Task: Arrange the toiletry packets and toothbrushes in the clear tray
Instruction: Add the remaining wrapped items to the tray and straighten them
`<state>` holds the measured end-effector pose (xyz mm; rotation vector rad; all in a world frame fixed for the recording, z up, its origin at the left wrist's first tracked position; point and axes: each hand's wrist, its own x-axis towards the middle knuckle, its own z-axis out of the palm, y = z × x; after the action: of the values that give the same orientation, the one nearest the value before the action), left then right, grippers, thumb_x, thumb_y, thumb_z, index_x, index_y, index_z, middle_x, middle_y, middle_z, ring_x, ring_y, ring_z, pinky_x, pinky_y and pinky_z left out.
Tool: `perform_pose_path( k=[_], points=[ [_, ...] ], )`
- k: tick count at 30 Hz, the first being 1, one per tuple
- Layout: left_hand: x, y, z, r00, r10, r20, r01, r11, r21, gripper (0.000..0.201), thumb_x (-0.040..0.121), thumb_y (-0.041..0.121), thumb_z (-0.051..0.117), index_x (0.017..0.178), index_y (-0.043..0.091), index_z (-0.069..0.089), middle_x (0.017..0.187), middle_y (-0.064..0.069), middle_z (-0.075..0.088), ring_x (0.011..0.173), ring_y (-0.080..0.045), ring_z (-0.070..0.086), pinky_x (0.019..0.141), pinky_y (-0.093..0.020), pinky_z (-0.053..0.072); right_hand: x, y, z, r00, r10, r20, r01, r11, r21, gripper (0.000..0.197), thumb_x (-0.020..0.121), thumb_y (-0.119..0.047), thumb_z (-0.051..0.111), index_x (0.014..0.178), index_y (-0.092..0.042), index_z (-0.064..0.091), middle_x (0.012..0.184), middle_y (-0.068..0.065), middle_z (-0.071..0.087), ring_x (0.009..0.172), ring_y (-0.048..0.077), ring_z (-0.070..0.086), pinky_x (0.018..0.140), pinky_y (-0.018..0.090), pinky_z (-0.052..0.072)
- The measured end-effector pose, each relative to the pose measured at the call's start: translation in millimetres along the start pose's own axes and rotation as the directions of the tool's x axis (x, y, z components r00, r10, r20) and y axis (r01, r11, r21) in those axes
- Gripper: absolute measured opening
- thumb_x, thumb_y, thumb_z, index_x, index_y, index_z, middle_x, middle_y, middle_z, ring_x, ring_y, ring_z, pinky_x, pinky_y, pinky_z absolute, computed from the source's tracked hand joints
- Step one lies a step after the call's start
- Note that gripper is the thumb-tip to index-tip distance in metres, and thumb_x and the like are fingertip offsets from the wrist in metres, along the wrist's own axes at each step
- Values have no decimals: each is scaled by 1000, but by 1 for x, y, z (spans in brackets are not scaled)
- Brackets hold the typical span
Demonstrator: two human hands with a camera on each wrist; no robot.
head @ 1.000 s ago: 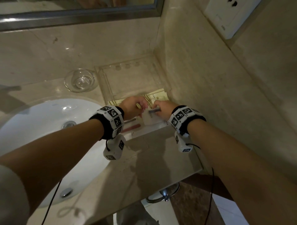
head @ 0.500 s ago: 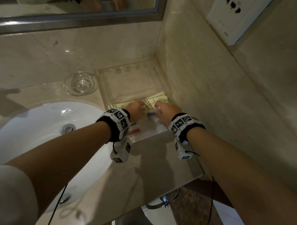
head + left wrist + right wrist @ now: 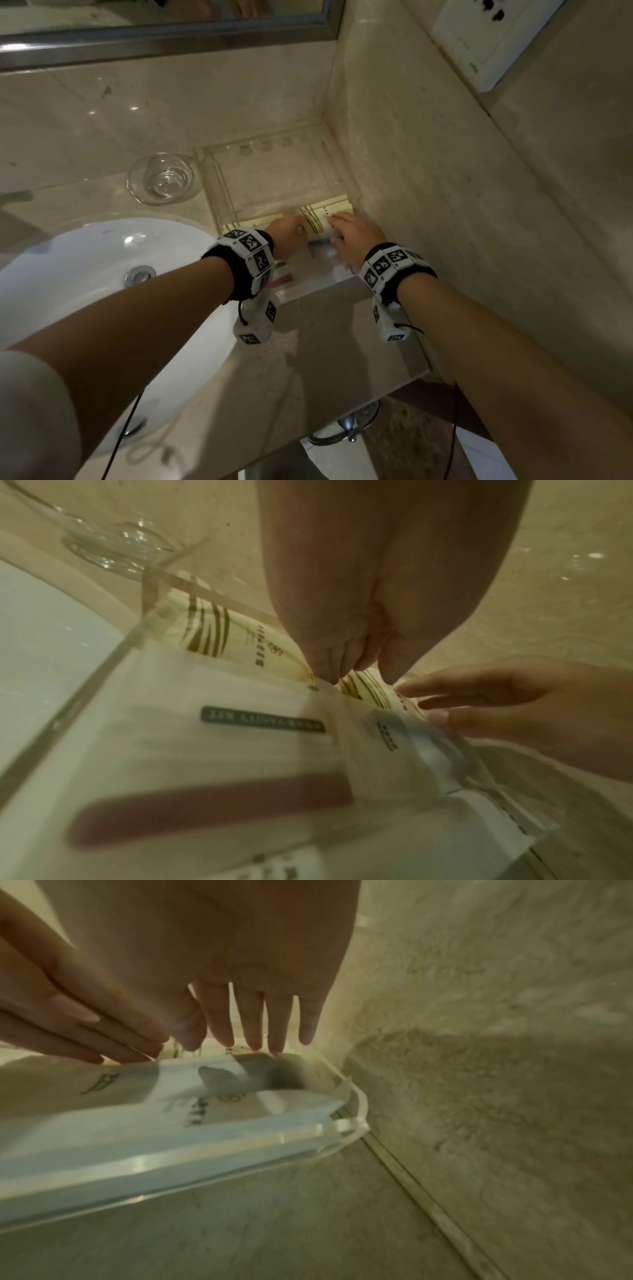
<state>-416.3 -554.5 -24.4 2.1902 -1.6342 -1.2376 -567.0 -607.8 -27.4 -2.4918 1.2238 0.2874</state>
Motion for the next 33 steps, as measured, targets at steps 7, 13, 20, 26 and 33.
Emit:
perform_pose_path(
  k=[7,13,20,26,33],
  points=[
    [-10,-3,-6,998,6,-57,-9,998,-57,42,94,10,43,136,8,45,145,-11,44,133,-24,41,105,-24,29,-1,-4,-3,1000,4,-27,-3,999,44,44,95,-15,42,138,-12,43,147,5,41,134,24,39,111,36,33],
    [-26,-19,-19,984,9,-179,-38,987,-159,31,92,10,48,119,11,62,127,-10,62,120,-23,55,95,-20,36,3,-31,-6,997,-65,-51,69,993,95,37,93,-10,42,127,-10,55,132,9,55,123,27,49,102,38,42],
    [-53,-61,-40,944,-124,-307,77,984,-162,24,89,15,52,104,8,69,112,-11,69,110,-26,60,96,-31,44,16,-74,1,995,-39,96,36,999,42,38,94,-8,40,129,-13,55,131,13,58,118,31,55,99,39,47],
    [-66,-77,-40,937,-166,-308,126,981,-146,27,90,16,48,106,11,69,108,-11,71,106,-26,62,91,-27,43,20,-89,5,990,70,121,-72,997,11,42,94,-8,41,136,-9,42,128,14,57,114,32,56,93,37,46],
    [-67,-80,-37,938,-150,-314,111,984,-139,29,90,16,46,106,14,70,117,-6,68,113,-24,58,93,-24,40,19,-92,8,986,107,130,-133,967,216,35,91,0,38,122,-12,47,118,13,60,106,31,58,90,36,49]
  ],
)
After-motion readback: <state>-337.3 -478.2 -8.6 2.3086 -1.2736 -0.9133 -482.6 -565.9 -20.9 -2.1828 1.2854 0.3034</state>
